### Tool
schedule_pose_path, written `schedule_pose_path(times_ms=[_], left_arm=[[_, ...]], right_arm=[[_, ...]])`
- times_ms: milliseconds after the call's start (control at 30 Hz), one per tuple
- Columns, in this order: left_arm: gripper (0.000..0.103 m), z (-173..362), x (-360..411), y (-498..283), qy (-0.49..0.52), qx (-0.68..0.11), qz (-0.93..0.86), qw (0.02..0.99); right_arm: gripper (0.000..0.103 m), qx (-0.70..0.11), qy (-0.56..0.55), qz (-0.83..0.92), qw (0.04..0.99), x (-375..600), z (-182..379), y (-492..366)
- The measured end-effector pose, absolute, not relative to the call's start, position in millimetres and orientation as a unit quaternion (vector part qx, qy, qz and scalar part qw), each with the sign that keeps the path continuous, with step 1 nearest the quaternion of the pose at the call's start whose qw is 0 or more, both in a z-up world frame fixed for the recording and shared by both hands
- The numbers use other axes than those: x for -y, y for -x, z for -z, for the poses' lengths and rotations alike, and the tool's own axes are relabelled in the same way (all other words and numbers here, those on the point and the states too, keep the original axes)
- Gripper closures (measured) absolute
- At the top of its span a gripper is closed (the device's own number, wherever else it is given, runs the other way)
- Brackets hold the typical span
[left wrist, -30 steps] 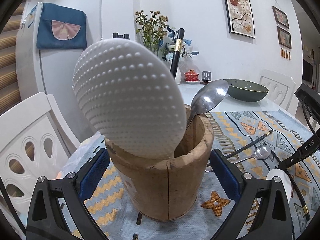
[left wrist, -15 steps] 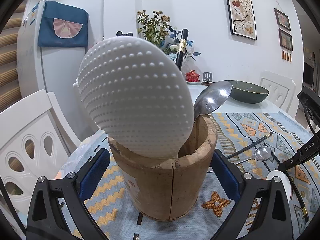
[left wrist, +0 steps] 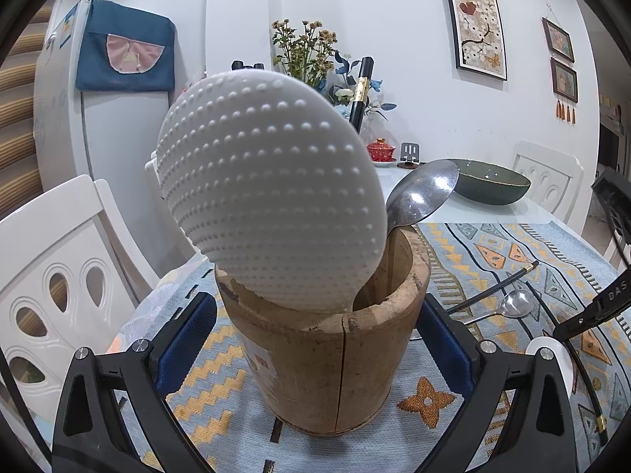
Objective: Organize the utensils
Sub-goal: 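Lift the black chopstick with the right gripper off the cloth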
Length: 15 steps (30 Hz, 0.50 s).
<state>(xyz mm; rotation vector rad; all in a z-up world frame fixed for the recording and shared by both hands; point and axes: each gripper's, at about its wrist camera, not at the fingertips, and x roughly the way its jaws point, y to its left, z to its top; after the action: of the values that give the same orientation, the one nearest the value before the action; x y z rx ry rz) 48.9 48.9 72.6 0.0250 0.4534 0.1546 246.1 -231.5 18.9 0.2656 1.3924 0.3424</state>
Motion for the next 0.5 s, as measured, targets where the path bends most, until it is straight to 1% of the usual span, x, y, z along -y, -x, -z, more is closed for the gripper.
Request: schedule_pose_path(times_ms=[233,500], left_arm=[[0.001,-73.1,-49.8,-48.7,-0.012,-0.225,-0.080,0.971],[0.000,-72.7,-51.0,-49.0,-0.007,-0.227,-0.082,0.970]], right_arm=[[0.098,-0.598,-0.104,-0.178,0.775,225.8,-42.8,-232.3],[0.098,-0.560,-0.111,-0.189,0.799,225.2,-74.7,-232.1]])
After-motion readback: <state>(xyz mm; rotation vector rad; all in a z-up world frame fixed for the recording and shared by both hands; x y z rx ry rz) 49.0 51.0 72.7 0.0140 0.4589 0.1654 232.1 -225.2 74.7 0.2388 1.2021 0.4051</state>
